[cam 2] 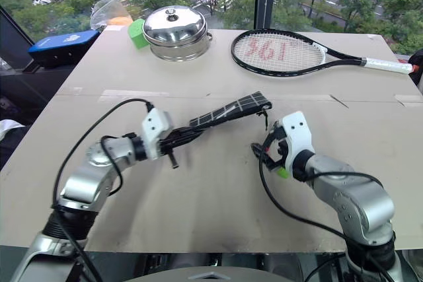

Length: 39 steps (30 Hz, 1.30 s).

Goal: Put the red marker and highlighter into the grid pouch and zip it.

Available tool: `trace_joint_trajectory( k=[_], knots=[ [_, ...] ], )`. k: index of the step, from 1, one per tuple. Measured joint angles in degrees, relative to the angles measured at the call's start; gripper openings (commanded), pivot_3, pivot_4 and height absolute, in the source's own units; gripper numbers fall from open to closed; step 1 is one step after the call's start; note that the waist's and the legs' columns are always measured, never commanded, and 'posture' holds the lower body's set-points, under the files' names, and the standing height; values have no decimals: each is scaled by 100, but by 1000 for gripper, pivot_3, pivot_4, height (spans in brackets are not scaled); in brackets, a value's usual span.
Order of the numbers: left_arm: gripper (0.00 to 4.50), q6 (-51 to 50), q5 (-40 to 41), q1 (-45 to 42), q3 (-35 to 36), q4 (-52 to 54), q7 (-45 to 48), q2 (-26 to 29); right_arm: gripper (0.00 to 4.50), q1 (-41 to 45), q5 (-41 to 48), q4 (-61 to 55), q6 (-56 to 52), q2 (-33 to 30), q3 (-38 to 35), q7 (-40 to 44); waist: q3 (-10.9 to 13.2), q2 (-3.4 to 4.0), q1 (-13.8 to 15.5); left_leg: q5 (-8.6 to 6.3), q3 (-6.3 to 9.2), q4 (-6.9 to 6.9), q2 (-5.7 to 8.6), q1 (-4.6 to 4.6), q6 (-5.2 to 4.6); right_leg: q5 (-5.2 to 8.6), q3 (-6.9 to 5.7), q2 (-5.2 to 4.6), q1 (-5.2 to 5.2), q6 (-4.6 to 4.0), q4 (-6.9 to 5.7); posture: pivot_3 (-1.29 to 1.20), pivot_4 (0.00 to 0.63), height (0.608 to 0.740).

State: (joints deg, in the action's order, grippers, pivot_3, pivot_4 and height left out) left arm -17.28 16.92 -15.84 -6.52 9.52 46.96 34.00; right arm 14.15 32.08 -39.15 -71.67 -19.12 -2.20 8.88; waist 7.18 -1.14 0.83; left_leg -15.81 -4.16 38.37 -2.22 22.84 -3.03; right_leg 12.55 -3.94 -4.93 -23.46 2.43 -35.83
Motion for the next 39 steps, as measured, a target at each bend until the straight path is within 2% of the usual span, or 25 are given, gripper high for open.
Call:
trace_joint_trajectory(
  k=[4,16,19,20,21,22,24,25,26,27,28,39],
  knots=[
    [26,-292,-178,-123,-241,140,-196,-134,4500,349,21,226,-321,267,-239,-116,1,3,-13,0,0,-4,2,-4,1,0,2,14,-1,1,0,0,150,740],
    [26,-461,-251,-232,-258,140,-181,-169,4500,649,-85,419,-444,313,-557,-216,4,6,-13,1,-2,-5,1,-4,1,0,6,13,-2,0,0,0,150,740],
    [0,-470,-256,-234,-271,165,-99,-165,3826,665,-178,433,-392,313,-557,-222,4,8,-14,1,-2,-5,1,-4,1,0,6,13,-2,1,0,0,150,740],
    [0,-470,-256,-234,-279,182,-87,-164,3270,676,-202,438,-362,312,-557,-223,5,8,-14,1,-2,-5,1,-4,1,0,6,14,-2,1,0,0,150,740],
    [0,-470,-256,-234,-284,192,-81,-163,3270,682,-216,440,-345,312,-556,-222,5,8,-13,1,-2,-5,0,-4,1,0,6,13,-2,1,0,0,150,740],
    [0,-470,-258,-233,-297,243,-49,-163,2579,696,-256,448,-271,300,-549,-213,5,8,-13,1,-2,-5,1,-4,1,0,6,13,-2,1,0,0,150,740],
    [0,-470,-273,-232,-301,348,7,-105,1845,701,-300,486,-73,275,-535,-173,5,8,-16,1,-3,-5,0,-4,1,0,7,14,-2,1,0,0,150,740],
    [0,-470,-276,-231,-302,352,22,-98,1166,701,-317,507,3,272,-521,-160,5,9,-16,1,-3,-5,0,-4,1,0,7,13,-2,1,0,0,150,740],
    [0,-470,-281,-229,-303,353,25,-98,888,701,-324,527,46,264,-501,-150,5,9,-16,1,-3,-5,0,-4,1,0,7,14,-2,1,0,0,150,740],
    [0,-470,-288,-229,-305,356,26,-98,377,701,-331,543,79,255,-480,-133,5,9,-15,1,-3,-5,0,-4,1,0,7,14,-2,1,0,0,150,740],
    [0,-471,-321,-228,-307,374,25,-99,51,701,-337,547,117,211,-421,-62,6,9,-15,1,-4,-5,0,-4,1,0,8,13,-2,1,1,0,150,740],
    [0,-484,-641,-572,-329,215,-123,-286,51,681,2,157,-144,-236,-291,424,7,11,-12,0,-3,-5,1,-3,1,0,8,13,-2,1,3,0,150,740]
  ],
)
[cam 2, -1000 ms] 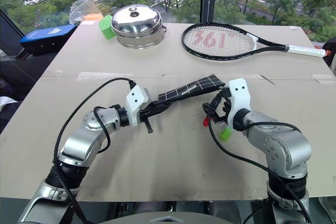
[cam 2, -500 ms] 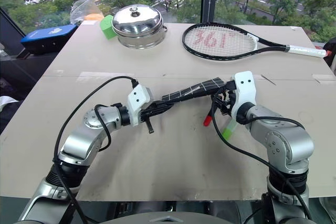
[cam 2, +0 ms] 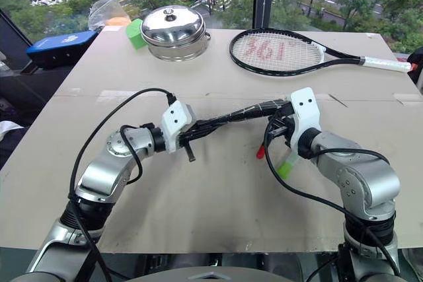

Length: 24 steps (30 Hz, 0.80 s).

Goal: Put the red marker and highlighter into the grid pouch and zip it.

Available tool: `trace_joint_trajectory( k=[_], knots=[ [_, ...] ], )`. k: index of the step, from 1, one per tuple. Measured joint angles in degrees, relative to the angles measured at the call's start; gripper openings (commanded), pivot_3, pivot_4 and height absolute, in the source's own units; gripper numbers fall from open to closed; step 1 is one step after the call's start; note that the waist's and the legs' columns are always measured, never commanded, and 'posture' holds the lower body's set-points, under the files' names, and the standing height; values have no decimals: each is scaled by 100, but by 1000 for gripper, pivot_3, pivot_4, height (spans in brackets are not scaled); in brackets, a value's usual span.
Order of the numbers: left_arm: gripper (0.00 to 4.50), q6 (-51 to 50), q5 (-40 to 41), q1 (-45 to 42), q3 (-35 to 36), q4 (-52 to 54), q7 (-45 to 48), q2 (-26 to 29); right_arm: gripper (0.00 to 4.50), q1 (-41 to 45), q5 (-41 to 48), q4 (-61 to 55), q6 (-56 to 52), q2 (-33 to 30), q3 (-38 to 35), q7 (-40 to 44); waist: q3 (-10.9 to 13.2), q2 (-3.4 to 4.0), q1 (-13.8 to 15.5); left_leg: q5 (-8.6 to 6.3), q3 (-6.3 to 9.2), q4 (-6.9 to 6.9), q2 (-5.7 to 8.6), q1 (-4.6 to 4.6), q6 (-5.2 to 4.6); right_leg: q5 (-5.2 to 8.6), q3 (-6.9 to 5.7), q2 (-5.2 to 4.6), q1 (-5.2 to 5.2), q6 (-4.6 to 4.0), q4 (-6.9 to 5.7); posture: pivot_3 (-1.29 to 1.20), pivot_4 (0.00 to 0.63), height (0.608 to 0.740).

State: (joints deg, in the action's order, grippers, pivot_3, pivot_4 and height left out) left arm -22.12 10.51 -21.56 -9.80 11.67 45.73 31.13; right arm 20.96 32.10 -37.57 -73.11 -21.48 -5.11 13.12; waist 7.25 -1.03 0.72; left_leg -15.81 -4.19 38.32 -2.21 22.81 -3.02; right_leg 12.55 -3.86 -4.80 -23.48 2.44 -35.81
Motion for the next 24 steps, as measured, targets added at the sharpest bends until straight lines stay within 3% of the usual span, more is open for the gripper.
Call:
trace_joint_trajectory(
  k=[12,24],
  knots=[
    [0,403,-307,-75,-322,-164,5,-334,51,108,224,374,-55,-63,457,397,0,0,0,0,-1,1,0,0,0,0,2,-1,0,-1,0,0,150,740],
    [0,782,-309,207,-368,59,526,-73,51,335,71,1140,275,-500,536,856,1,1,9,0,-1,0,-4,1,-1,0,0,-3,0,-1,1,0,150,740]
  ],
)
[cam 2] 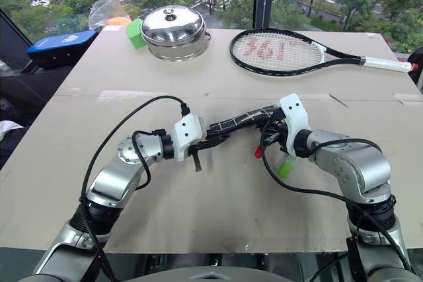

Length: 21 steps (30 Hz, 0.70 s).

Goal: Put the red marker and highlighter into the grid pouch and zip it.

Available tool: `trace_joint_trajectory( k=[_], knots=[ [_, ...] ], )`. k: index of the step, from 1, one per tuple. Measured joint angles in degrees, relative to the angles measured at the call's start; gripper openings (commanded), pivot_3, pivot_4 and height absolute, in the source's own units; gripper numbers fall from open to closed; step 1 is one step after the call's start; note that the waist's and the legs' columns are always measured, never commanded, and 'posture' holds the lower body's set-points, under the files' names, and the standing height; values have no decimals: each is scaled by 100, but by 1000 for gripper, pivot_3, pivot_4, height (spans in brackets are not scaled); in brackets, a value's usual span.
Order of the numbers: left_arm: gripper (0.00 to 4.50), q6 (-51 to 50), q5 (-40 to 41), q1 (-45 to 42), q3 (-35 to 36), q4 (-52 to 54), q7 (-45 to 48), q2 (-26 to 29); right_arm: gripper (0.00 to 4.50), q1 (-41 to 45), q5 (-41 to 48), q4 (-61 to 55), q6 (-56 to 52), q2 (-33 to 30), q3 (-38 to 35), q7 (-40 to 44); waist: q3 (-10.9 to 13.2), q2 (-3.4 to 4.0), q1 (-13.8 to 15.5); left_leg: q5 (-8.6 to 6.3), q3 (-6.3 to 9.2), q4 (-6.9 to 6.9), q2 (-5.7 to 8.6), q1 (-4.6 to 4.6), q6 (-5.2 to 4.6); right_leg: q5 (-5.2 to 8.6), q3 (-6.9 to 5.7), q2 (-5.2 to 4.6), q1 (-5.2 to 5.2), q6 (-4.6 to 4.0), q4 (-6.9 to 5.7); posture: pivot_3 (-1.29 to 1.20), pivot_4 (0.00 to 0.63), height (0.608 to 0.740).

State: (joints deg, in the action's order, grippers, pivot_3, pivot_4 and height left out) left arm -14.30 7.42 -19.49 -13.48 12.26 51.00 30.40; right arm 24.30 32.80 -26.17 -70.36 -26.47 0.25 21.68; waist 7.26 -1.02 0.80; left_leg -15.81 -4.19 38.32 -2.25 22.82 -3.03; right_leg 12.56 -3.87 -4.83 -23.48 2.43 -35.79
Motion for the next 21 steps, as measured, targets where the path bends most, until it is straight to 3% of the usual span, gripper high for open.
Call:
trace_joint_trajectory(
  k=[7,21],
  knots=[
    [0,1,6,-39,-7,70,144,55,51,28,191,22,65,-653,144,834,1,1,-3,0,2,0,0,0,0,0,0,-2,0,0,1,0,150,740],
    [0,392,-50,-277,-287,-290,491,-159,51,442,383,329,187,-869,727,1678,1,-1,-2,0,2,0,1,1,-1,0,-1,-2,0,0,2,0,150,740]
  ],
)
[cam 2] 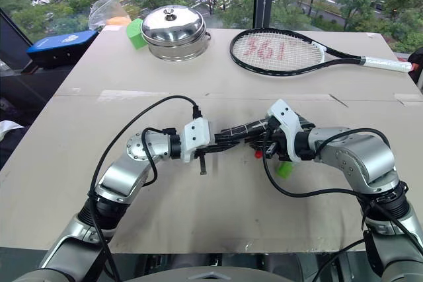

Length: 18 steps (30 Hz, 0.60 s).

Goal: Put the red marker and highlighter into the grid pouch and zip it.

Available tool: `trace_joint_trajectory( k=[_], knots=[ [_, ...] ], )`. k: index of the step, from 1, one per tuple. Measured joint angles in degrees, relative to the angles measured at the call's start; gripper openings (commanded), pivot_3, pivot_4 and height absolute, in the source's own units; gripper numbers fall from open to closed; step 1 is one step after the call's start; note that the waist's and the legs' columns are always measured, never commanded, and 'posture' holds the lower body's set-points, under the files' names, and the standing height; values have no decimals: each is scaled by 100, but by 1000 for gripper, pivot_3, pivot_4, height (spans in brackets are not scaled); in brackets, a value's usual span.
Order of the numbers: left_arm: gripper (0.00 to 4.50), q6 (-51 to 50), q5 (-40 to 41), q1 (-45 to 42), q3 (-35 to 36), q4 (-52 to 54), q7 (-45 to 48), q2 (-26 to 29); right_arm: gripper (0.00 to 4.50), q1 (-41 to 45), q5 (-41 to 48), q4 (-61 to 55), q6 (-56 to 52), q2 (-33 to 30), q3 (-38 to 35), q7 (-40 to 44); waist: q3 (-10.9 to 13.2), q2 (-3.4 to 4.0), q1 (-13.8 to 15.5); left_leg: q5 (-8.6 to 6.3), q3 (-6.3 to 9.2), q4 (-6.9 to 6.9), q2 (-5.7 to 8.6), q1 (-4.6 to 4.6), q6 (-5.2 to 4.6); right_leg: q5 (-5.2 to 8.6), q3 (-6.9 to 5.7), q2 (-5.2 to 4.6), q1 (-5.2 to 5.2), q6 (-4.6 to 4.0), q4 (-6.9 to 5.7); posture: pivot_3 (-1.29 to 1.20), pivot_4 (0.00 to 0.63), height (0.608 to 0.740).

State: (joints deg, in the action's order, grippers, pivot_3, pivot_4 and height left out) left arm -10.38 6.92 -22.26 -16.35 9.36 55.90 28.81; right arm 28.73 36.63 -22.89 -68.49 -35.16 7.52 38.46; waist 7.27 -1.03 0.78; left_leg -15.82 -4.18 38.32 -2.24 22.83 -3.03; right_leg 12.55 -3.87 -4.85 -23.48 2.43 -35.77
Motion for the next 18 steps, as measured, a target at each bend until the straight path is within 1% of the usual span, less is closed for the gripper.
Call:
trace_joint_trajectory(
  k=[2,7,11,14,18],
  knots=[
    [0,87,-14,8,1,-27,-2,0,51,95,-23,95,16,23,103,49,0,0,-3,0,-1,0,-1,0,0,0,1,0,0,0,0,0,150,740],
    [0,187,-152,14,-49,-144,-119,-140,51,411,-153,279,121,356,602,143,0,0,-1,0,1,0,0,0,0,-1,-1,1,0,1,-1,0,150,740],
    [0,254,-296,7,-52,-225,-171,-175,51,526,-312,455,141,448,835,186,0,0,5,0,0,1,0,1,0,-1,-2,-1,0,1,-1,0,150,740],
    [0,324,-395,-64,-118,-374,-263,-332,51,591,-322,519,186,617,1103,375,0,0,1,0,1,2,2,1,0,-1,-3,1,0,1,-2,0,150,740],
    [0,342,-453,-78,-153,-423,-313,-429,51,586,-364,546,254,542,1187,467,0,0,6,0,1,2,0,1,0,-1,-4,-1,0,1,-2,0,150,740]
  ],
)
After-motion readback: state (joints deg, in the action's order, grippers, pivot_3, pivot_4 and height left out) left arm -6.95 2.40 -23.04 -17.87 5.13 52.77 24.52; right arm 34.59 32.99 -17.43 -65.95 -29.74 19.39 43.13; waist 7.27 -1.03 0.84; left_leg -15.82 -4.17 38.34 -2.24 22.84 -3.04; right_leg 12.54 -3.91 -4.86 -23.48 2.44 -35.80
